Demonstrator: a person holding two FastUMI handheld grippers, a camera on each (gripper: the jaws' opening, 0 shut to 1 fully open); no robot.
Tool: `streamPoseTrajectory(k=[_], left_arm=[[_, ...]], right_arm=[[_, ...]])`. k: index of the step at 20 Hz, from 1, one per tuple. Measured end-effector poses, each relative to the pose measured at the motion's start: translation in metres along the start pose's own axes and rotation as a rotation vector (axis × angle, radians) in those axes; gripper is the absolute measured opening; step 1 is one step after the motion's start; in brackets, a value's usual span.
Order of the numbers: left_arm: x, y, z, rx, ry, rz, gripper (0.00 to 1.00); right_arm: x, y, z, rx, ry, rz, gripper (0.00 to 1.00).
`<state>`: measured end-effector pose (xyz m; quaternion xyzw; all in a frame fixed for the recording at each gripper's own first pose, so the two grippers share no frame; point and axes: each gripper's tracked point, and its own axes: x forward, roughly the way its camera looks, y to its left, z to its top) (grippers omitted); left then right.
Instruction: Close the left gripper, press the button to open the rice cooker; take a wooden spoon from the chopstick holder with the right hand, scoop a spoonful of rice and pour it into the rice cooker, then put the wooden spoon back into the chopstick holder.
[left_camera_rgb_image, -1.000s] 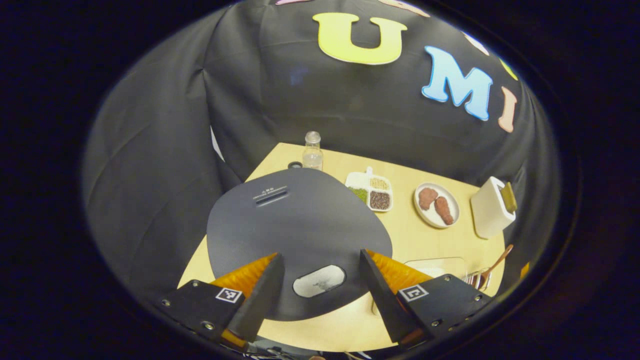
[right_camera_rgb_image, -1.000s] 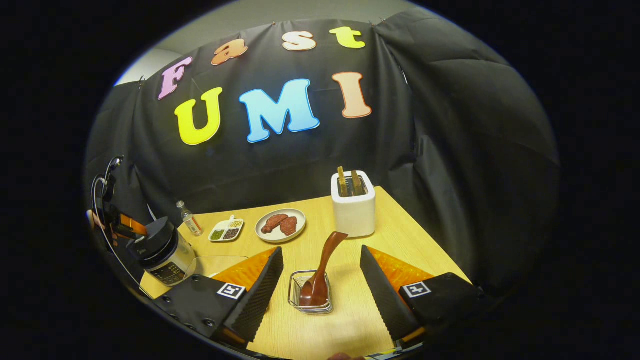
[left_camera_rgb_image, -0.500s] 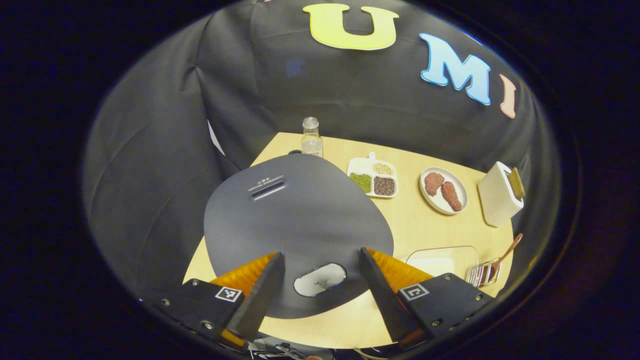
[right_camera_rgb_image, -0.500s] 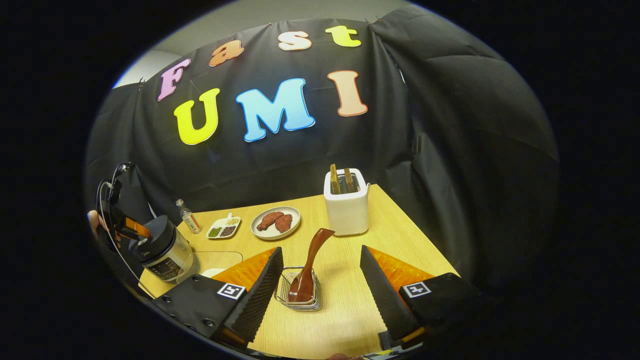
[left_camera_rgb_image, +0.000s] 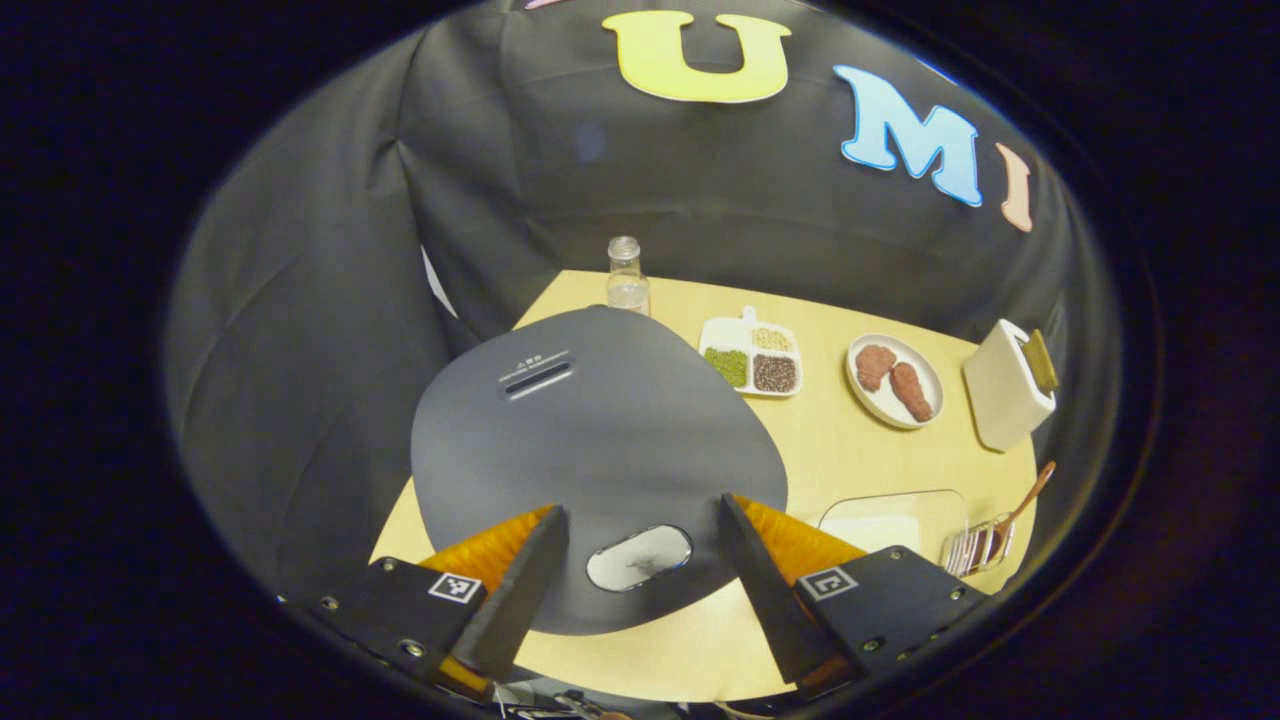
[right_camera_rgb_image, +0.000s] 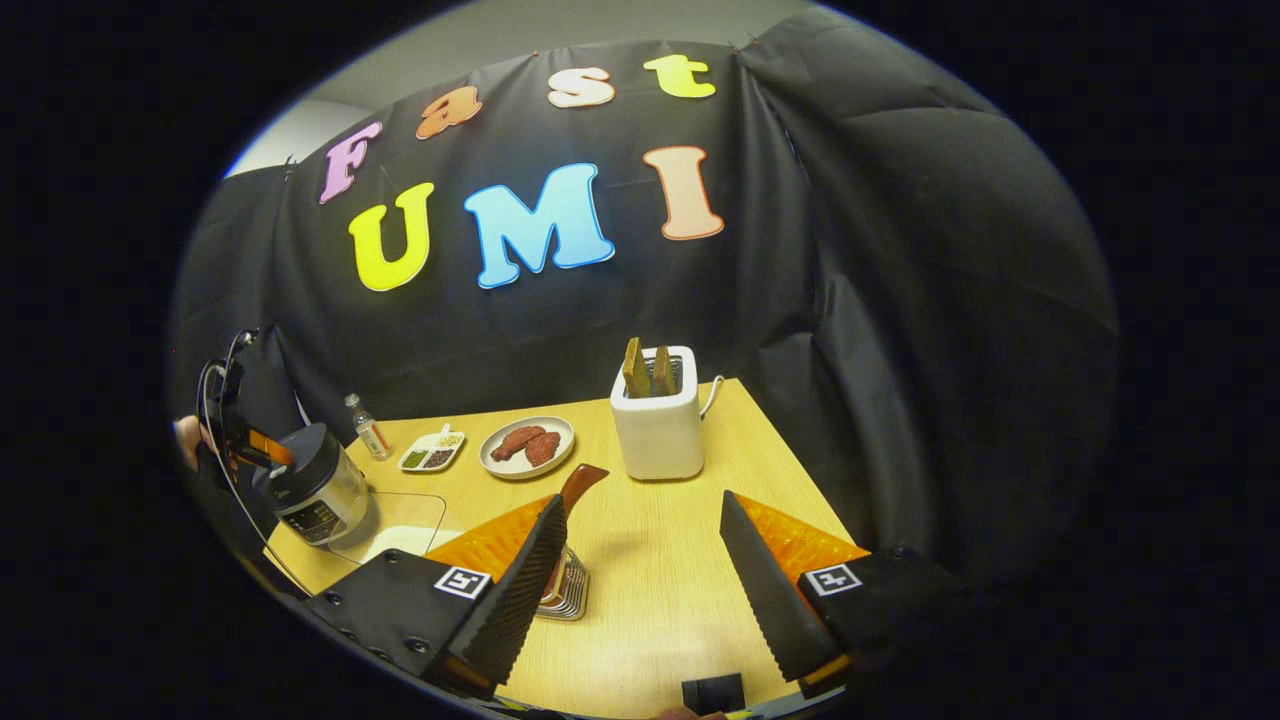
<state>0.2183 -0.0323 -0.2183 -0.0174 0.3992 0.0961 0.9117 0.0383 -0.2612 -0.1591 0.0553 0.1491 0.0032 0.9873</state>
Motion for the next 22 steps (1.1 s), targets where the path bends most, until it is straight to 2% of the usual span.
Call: streamPoseTrajectory(k=[2, 3, 5, 7, 9, 11, 13, 16, 19, 22], left_arm=[[-0.017, -0.003, -0.008, -0.038, -0.023, 0.046, 0.98], [-0.028, -0.009, -0.01, -0.041, -0.044, 0.045, 0.96], [-0.058, -0.017, -0.014, 0.016, -0.087, 0.053, 0.96], [-0.093, -0.011, 0.005, 0.105, -0.215, 0.103, 0.96], [-0.143, -0.019, 0.038, 0.177, -0.435, 0.106, 0.96], [-0.208, -0.028, 0.065, 0.198, -0.611, 0.061, 0.96], [-0.265, -0.044, 0.078, 0.167, -0.712, -0.017, 0.97], [-0.336, -0.047, 0.082, 0.124, -0.831, -0.112, 0.97], [-0.377, -0.04, 0.079, 0.096, -0.913, -0.155, 0.96], [-0.401, -0.031, 0.064, 0.066, -0.961, -0.176, 0.96]], right_arm=[[-0.002, -0.005, -0.004, 0.019, 0.021, 0.005, 0.98], [-0.005, -0.006, -0.003, 0.025, 0.021, 0.006, 0.98], [-0.007, -0.008, 0.005, 0.03, 0.007, -0.003, 0.98], [-0.007, -0.007, 0.018, 0.007, -0.023, -0.016, 0.98], [-0.005, -0.02, 0.045, -0.061, -0.087, -0.084, 0.98], [-0.016, -0.031, 0.083, -0.105, -0.167, -0.164, 0.98], [-0.037, -0.028, 0.123, -0.129, -0.262, -0.207, 0.98], [-0.071, -0.018, 0.158, -0.155, -0.334, -0.25, 0.98], [-0.11, 0.009, 0.174, -0.155, -0.396, -0.238, 0.98], [-0.136, 0.038, 0.166, -0.125, -0.416, -0.211, 0.98]])
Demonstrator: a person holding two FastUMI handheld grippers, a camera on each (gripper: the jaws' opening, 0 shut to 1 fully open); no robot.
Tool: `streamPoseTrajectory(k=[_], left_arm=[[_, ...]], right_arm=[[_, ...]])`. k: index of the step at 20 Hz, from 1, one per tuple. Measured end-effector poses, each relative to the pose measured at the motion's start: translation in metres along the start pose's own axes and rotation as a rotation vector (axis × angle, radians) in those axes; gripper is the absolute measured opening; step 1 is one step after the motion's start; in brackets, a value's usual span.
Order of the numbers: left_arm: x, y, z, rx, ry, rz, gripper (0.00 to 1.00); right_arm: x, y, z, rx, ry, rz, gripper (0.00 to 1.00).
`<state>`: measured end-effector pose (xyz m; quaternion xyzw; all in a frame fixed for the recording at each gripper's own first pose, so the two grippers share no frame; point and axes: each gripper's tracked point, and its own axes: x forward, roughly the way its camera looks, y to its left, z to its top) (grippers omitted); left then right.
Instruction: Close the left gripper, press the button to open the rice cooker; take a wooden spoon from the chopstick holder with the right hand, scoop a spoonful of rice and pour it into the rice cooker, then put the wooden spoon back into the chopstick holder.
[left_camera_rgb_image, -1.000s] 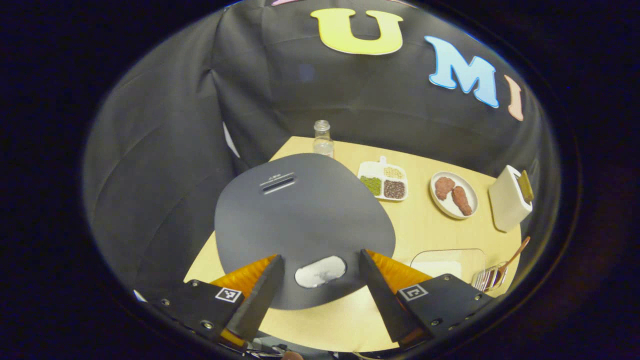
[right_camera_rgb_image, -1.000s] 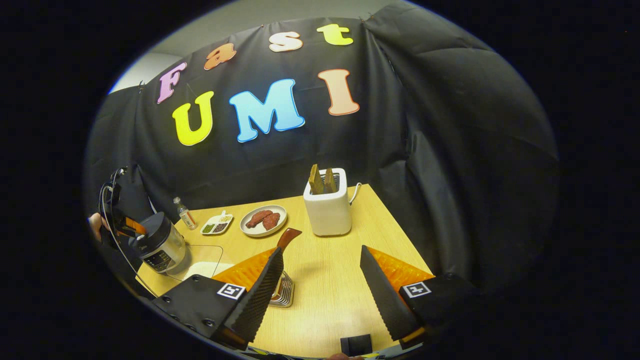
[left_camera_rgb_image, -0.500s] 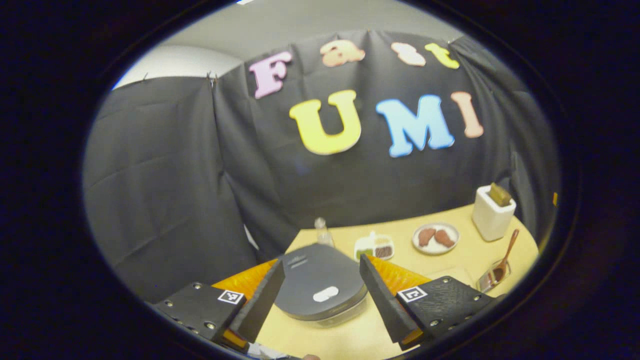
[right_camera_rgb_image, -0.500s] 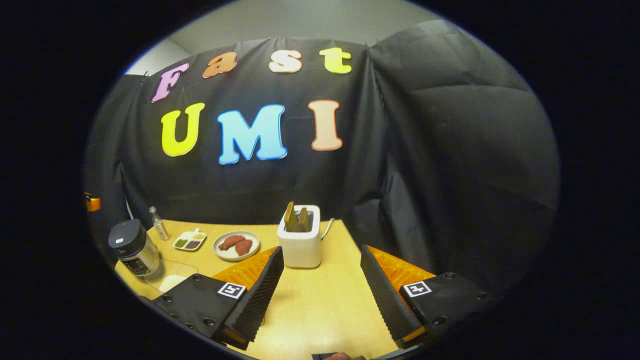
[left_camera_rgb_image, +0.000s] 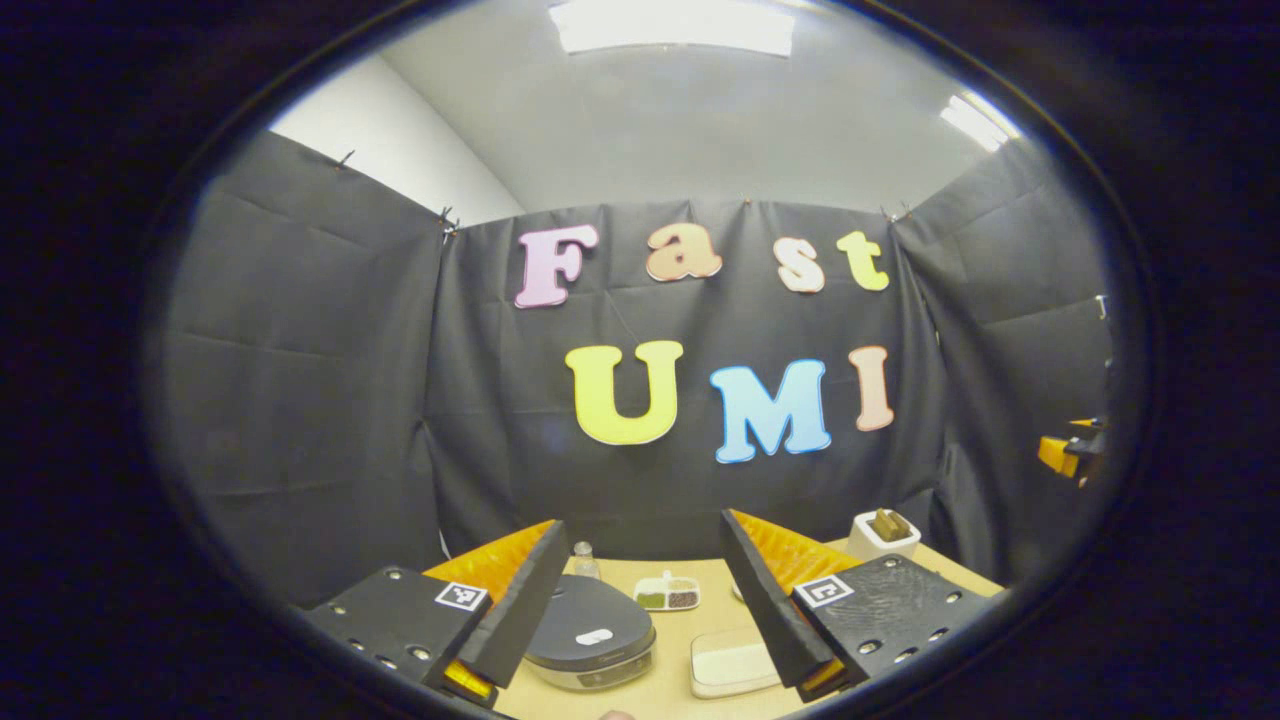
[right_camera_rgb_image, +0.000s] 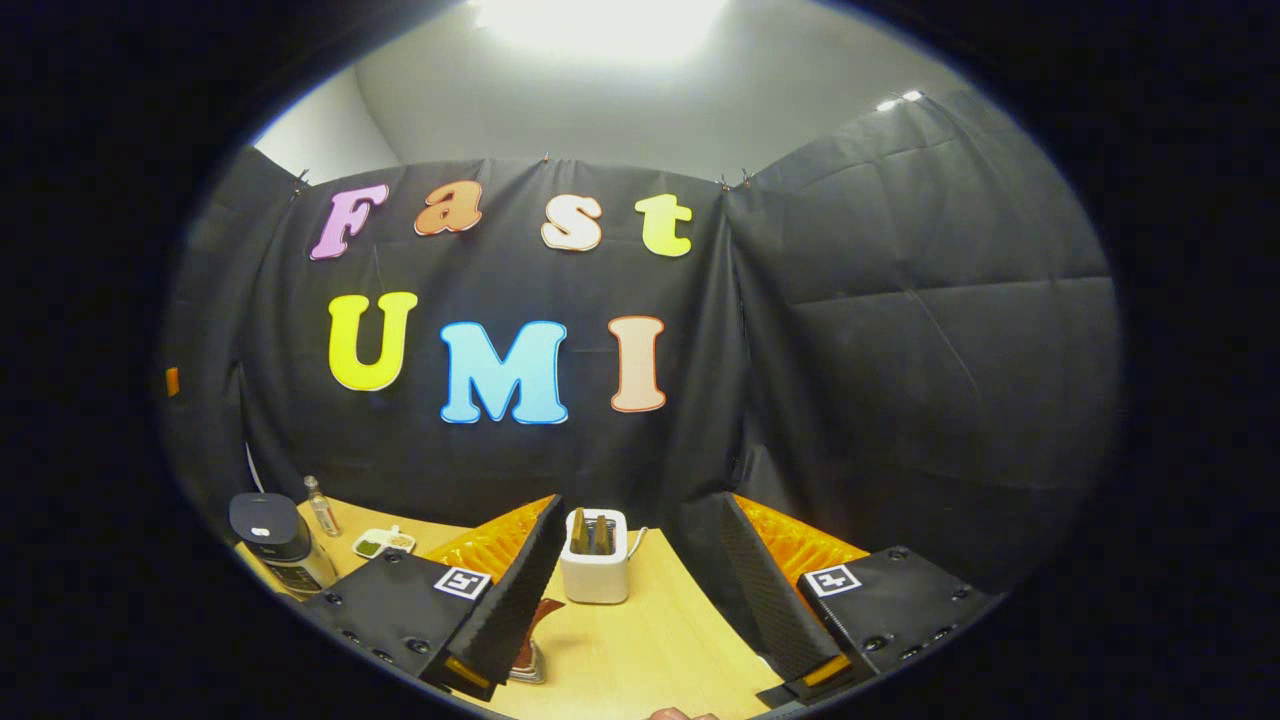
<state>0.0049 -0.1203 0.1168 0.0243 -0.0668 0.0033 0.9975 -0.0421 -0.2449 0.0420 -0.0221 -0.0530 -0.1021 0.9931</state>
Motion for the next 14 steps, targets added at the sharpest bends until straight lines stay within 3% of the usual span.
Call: streamPoseTrajectory(k=[3, 6, 14], left_arm=[[-0.022, 0.012, -0.006, 0.013, -0.018, 0.011, 0.96], [-0.03, 0.018, -0.025, -0.016, 0.018, 0.01, 0.96], [-0.032, 0.046, -0.064, -0.081, 0.072, 0.045, 0.96]], right_arm=[[-0.025, 0.028, -0.019, 0.04, 0.036, 0.055, 0.93], [-0.038, 0.045, -0.033, 0.048, 0.069, 0.08, 0.98], [-0.045, 0.066, -0.029, 0.037, 0.07, 0.102, 0.98]])
